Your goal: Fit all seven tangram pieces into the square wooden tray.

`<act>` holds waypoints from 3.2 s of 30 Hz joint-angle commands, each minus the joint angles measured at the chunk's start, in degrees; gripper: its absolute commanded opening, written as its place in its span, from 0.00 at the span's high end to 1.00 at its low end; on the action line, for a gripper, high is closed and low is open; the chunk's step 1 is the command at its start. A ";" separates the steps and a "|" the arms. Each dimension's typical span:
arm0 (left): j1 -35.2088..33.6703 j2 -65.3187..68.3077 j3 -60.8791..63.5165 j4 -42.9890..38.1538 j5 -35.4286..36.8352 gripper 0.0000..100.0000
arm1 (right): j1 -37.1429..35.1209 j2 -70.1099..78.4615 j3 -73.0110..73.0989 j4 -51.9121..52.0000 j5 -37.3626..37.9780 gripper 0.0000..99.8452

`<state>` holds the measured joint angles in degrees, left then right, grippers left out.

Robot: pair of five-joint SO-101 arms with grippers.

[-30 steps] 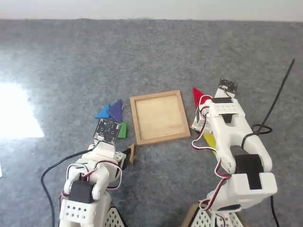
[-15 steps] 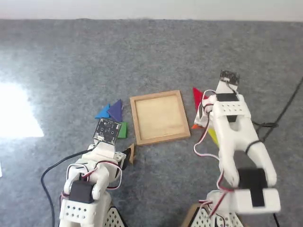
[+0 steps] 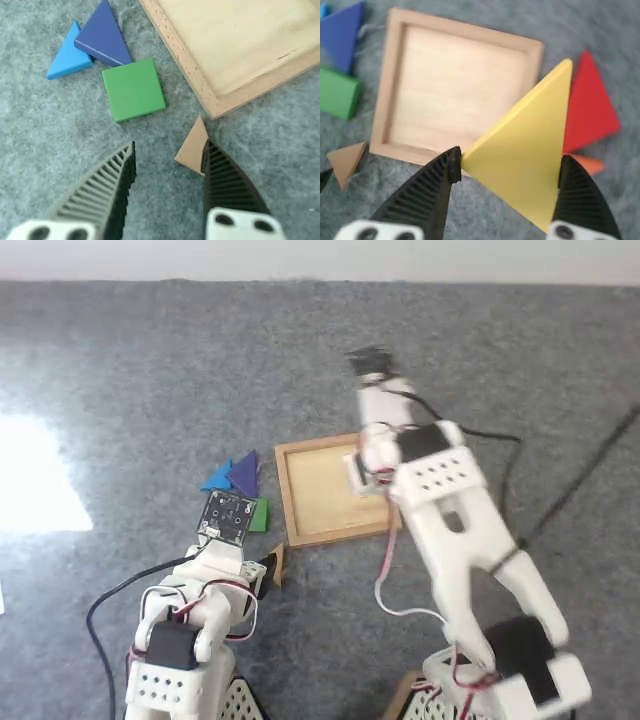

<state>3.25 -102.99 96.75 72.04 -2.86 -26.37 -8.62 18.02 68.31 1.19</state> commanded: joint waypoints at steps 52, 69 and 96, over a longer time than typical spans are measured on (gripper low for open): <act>0.26 -1.23 -0.31 0.26 -0.79 0.79 | -4.00 28.18 -30.33 6.20 57.76 0.56; 0.26 -1.23 -0.31 0.26 -0.79 0.79 | 18.59 20.26 -30.07 6.90 26.11 0.56; 0.26 -1.23 -0.31 0.26 -0.79 0.79 | 14.02 44.79 -31.65 -5.23 11.34 0.55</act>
<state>3.25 -102.99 96.75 72.04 -2.86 -11.60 36.48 -12.48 64.18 12.97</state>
